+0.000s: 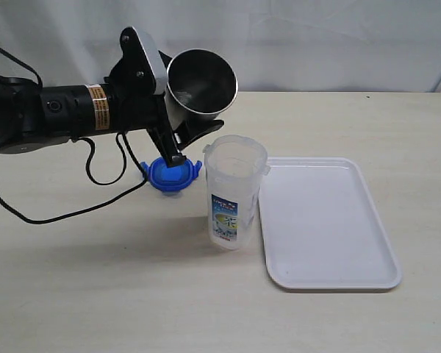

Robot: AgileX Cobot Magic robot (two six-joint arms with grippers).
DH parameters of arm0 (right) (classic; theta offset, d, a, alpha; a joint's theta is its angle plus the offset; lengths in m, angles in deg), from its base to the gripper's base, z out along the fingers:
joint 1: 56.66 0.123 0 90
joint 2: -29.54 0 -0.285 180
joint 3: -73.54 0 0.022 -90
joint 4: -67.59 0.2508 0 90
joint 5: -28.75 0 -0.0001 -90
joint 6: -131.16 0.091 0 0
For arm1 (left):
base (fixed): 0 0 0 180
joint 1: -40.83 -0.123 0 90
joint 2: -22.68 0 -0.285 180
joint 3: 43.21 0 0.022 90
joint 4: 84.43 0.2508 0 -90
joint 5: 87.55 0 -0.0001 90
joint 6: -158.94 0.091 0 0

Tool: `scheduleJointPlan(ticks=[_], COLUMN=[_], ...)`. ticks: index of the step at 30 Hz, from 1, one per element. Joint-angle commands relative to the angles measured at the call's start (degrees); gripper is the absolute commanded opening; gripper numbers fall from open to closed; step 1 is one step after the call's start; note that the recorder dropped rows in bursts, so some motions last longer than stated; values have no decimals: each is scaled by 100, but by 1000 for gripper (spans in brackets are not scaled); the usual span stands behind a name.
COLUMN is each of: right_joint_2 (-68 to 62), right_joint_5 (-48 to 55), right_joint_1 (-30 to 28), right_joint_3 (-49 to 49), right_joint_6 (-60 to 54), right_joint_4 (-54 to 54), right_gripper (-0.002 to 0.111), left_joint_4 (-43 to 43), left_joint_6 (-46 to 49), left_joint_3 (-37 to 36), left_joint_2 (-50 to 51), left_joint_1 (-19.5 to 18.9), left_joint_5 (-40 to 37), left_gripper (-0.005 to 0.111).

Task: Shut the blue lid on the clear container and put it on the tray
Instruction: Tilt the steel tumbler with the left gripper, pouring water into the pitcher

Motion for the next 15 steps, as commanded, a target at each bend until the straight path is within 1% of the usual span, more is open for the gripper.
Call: scheduleJointPlan(ticks=[1, 8, 12, 15], right_joint_2=[22, 22, 22, 22], right_joint_5=[-19, -19, -19, -19], right_joint_1=[7, 7, 7, 7], right_joint_3=[9, 9, 9, 9], right_joint_6=[-3, -3, -3, -3], right_joint_4=[-7, -7, -7, -7], right_gripper=[4, 4, 4, 4], left_joint_4=[-158, -158, -158, -158], left_joint_6=[417, 654, 943, 943], left_joint_3=[103, 103, 103, 103], left_joint_2=[-114, -114, -114, -114], left_joint_1=[7, 7, 7, 7], left_joint_5=[348, 348, 313, 313], left_gripper=[0, 0, 0, 0])
